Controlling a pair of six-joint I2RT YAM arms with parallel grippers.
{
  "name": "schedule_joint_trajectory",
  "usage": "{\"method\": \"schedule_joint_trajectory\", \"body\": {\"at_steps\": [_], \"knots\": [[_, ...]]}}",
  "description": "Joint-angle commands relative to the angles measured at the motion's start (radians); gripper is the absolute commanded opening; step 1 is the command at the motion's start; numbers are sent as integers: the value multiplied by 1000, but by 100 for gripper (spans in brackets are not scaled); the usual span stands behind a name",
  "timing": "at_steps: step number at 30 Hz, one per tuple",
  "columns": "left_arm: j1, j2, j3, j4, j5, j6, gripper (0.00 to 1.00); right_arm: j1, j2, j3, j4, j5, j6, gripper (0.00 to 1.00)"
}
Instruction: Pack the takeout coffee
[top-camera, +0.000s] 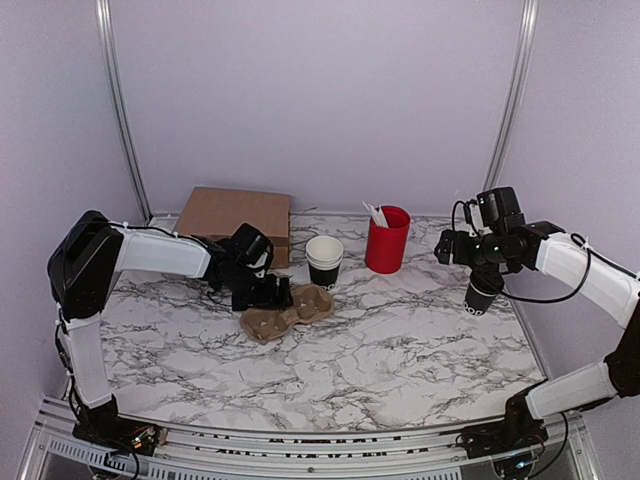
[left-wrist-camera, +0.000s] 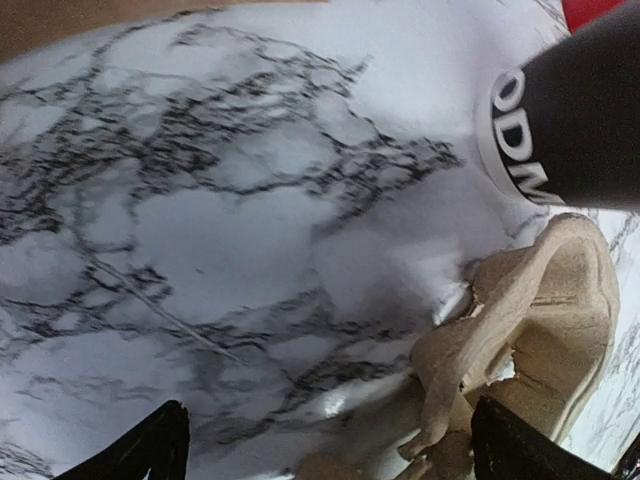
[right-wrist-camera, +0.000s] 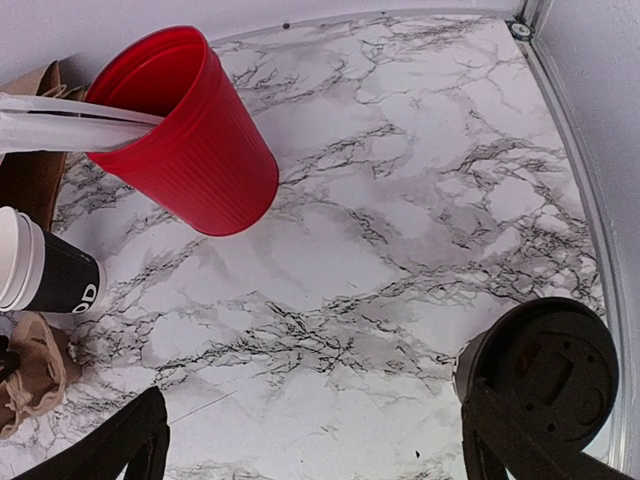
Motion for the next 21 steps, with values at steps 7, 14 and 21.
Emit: {"method": "schedule_joint_trajectory", "body": {"at_steps": [7, 14, 21], "knots": [[-210, 104, 157, 0, 95, -55, 99, 8, -1, 0, 31, -21, 2, 99], [-281, 211, 335, -13, 128, -62, 99, 23, -15, -6, 24, -30, 1, 99], [-270, 141, 332, -43, 35, -23, 99, 97, -21, -22, 27, -34, -23, 99]]}}
